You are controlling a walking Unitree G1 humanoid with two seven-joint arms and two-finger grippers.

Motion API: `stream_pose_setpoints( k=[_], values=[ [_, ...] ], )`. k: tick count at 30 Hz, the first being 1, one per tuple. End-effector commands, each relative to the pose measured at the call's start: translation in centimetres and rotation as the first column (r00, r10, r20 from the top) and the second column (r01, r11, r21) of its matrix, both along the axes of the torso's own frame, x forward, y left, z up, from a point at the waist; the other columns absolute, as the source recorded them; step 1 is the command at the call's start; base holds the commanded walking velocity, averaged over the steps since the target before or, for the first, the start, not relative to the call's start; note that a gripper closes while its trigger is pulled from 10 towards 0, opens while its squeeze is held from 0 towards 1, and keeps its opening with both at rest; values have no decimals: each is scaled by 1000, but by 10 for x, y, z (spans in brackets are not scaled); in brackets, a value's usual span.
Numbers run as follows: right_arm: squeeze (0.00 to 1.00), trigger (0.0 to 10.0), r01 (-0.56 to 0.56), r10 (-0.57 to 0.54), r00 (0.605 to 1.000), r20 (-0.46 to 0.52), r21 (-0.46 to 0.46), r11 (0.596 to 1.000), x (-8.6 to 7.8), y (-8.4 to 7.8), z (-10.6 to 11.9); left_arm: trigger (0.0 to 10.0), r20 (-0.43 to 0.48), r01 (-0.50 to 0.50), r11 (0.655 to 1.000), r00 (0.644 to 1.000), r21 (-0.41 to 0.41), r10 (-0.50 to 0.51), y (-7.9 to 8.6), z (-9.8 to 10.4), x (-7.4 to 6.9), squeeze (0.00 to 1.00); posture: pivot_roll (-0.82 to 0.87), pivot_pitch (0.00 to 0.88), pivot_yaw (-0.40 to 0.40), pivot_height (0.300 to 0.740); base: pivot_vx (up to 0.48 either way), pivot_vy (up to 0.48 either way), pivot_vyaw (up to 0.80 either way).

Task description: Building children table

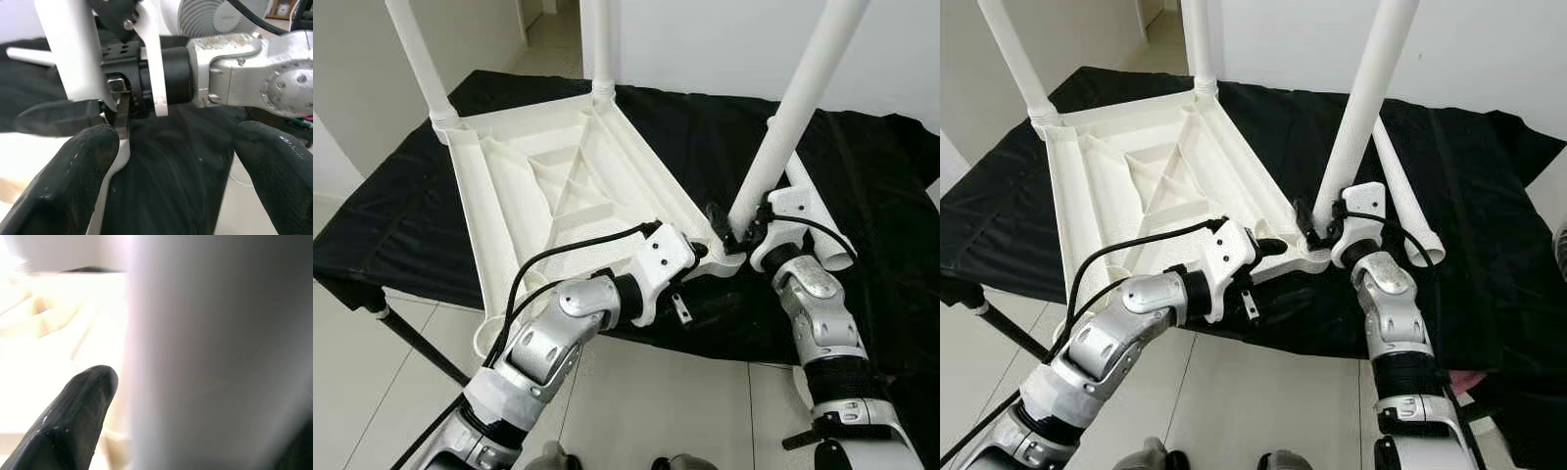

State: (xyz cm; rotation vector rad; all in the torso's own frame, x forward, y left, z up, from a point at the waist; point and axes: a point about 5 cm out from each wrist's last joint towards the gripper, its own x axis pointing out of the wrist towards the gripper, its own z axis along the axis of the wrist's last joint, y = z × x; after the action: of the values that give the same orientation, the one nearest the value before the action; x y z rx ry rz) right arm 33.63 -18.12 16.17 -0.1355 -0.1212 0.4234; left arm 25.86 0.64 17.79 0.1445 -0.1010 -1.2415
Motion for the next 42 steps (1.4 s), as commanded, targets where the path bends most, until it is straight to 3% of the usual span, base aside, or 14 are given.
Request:
stream_pose_setpoints(
  k=[1,6,7,8,20,21,33,38,42],
  values=[
    [0,10000,-35,35,999,6,-17,999,2,1,2,10000,-2,-38,999,999,10,38,0,-3,0,0,-96,64,25,740,0,0,0],
    [0,10000,-86,86,996,-14,-25,996,3,0,1,10000,-4,-47,999,999,12,48,0,-5,0,0,-93,68,24,740,0,0,0],
    [0,7333,-110,109,994,-24,-28,994,3,0,0,10000,-3,-57,998,998,15,57,0,-6,0,0,-93,68,24,740,0,0,0],
    [0,0,-119,118,992,-36,-39,992,4,-1,-1,10000,-2,-67,998,998,17,67,1,-7,2,0,-92,77,29,740,0,0,0],
    [0,0,-102,100,993,-66,-24,995,8,-10,-8,10000,-1,-91,996,996,10,91,4,-4,5,0,-91,96,30,740,0,0,0],
    [0,10000,-78,77,995,-65,-7,997,8,-11,-8,10000,-1,-93,996,996,8,93,4,-4,5,0,-91,96,30,740,0,0,0],
    [0,10000,96,-97,994,-59,-17,995,5,-5,-9,10000,4,-94,996,996,3,94,4,-2,6,0,-101,101,22,740,0,0,0],
    [0,10000,280,-275,958,-83,62,958,1,6,-12,10000,7,-96,995,995,-3,96,4,0,7,0,-99,101,18,740,0,0,0],
    [0,10000,339,-332,939,-87,87,937,-3,13,-14,10000,10,-98,995,995,-2,98,4,0,8,0,-99,100,20,740,0,0,0]
  ],
)
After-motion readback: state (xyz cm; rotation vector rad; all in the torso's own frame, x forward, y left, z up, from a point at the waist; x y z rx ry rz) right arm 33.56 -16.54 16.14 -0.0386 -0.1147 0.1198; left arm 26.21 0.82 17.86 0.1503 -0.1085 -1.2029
